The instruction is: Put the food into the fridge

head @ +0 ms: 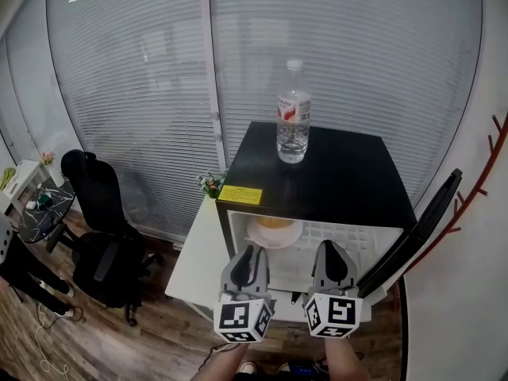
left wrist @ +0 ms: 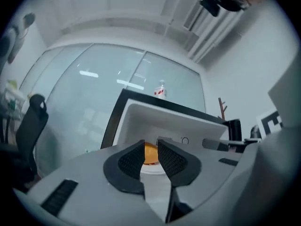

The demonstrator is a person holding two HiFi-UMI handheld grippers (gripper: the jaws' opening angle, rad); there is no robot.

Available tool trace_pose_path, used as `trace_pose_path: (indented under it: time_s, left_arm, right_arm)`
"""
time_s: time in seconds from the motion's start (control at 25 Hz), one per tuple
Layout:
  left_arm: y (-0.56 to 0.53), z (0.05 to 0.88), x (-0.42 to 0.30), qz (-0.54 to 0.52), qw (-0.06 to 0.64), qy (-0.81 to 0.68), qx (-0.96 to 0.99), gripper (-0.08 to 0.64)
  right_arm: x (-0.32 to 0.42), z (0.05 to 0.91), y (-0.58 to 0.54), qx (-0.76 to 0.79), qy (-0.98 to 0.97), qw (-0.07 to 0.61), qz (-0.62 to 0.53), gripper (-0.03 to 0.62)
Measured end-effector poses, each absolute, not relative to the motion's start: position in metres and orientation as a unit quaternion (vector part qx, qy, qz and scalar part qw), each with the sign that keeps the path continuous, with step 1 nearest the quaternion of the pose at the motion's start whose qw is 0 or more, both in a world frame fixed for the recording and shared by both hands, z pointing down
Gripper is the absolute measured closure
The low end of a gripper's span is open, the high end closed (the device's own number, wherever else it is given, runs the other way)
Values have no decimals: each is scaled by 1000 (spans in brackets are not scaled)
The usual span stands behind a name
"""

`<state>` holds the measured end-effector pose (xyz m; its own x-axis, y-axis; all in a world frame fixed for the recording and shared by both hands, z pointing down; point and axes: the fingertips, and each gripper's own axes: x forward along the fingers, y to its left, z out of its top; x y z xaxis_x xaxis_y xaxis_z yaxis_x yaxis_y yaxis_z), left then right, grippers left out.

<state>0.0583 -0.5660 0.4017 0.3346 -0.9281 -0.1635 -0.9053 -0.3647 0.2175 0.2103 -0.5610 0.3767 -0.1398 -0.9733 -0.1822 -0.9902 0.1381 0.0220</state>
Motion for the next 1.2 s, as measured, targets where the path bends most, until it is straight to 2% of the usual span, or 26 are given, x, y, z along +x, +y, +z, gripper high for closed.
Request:
trace_pose_path:
  time_s: [0.12, 0.24, 0.44, 1.2]
  left_arm:
    - [-562, 394, 60, -94, -17, -571, 816, 476]
    - [-562, 395, 61, -76, -34, -574, 814, 501]
    - [-567, 401, 64, -59, -30, -571, 818, 534]
    - [-572, 396, 67, -55, -37, -568, 820, 534]
  right_arm:
    - [211, 376, -558, -654, 751, 63, 67, 557]
    - [213, 376, -556, -655, 750, 65, 67, 558]
    - [214, 378, -555, -655, 750, 65, 64, 557]
    - [204, 377, -558, -644, 759, 41, 82, 558]
